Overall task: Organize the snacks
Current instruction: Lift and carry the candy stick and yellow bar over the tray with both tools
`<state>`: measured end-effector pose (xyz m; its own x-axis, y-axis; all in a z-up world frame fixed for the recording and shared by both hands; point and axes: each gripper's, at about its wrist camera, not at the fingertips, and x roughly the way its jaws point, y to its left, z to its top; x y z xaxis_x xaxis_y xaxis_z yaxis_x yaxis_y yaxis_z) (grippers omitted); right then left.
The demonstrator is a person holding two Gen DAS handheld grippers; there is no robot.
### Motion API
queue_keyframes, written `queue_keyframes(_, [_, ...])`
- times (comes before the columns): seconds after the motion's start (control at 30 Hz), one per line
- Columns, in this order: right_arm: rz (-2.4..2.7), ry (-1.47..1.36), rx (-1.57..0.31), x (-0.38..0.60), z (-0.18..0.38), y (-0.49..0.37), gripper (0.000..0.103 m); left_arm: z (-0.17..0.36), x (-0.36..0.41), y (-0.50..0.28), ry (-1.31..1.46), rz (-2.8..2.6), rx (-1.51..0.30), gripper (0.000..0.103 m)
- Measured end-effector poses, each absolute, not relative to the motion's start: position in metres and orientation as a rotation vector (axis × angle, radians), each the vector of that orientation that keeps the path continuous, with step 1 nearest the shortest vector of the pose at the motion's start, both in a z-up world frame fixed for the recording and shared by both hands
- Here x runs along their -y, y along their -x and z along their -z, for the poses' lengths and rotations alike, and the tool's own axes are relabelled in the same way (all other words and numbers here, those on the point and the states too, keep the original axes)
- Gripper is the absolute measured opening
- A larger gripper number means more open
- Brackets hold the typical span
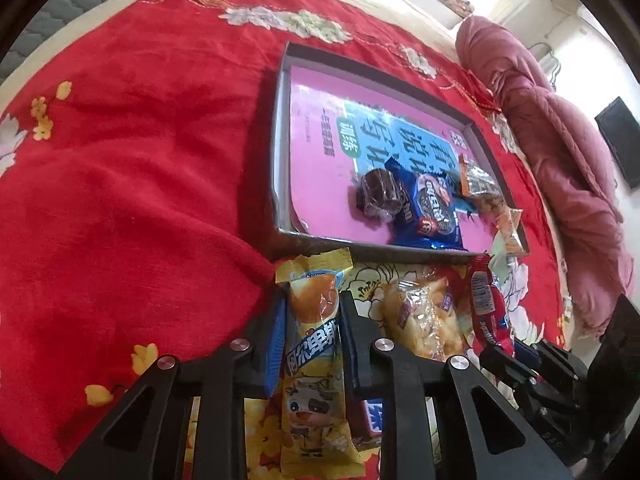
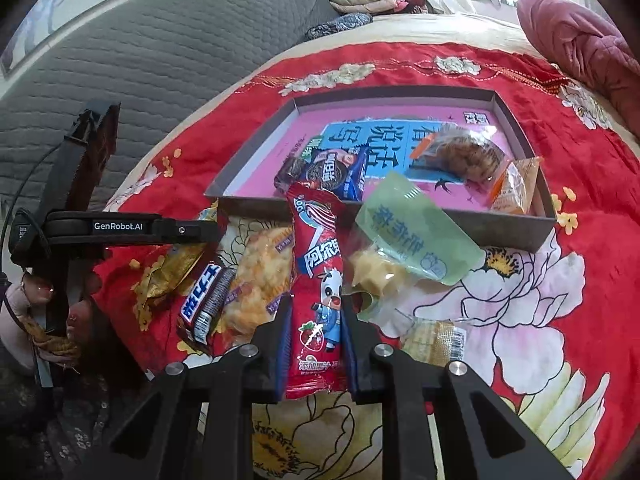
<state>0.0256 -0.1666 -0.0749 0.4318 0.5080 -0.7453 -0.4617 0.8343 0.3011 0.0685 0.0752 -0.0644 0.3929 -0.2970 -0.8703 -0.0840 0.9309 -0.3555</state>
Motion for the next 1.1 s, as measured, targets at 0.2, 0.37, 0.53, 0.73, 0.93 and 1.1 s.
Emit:
queue_keyframes(0.2, [-0.613,-0.062,-0.927,0.168,0.071,-0.025,0.022,0.053,-0.078,-0.065,0.37,0.12,-1.145,0.026])
queue_keyframes(0.37, [-0.617,-0.073,-0.911,0.17,0.067,-0.025,0.022,0.043,-0.075,-0.063,0.355,0.118,-1.127,0.026])
queue_keyframes(0.53, [-0.618,-0.082,-0.898,0.172,0.064,-0.026,0.022,0.038,-0.071,-0.062,0.343,0.119,-1.121,0.026])
queue_keyframes(0.73, [-0.624,-0.101,-0.88,0.175,0.06,-0.026,0.022,0.033,-0.068,-0.061,0.33,0.116,-1.114,0.026])
queue_keyframes(0.93, [-0.624,-0.125,-0.864,0.179,0.058,-0.028,0.022,0.027,-0.065,-0.06,0.319,0.112,-1.108,0.026])
queue_keyframes(1.1, [-0.625,-0.144,-0.85,0.183,0.056,-0.031,0.022,0.024,-0.065,-0.06,0.327,0.1,-1.104,0.026])
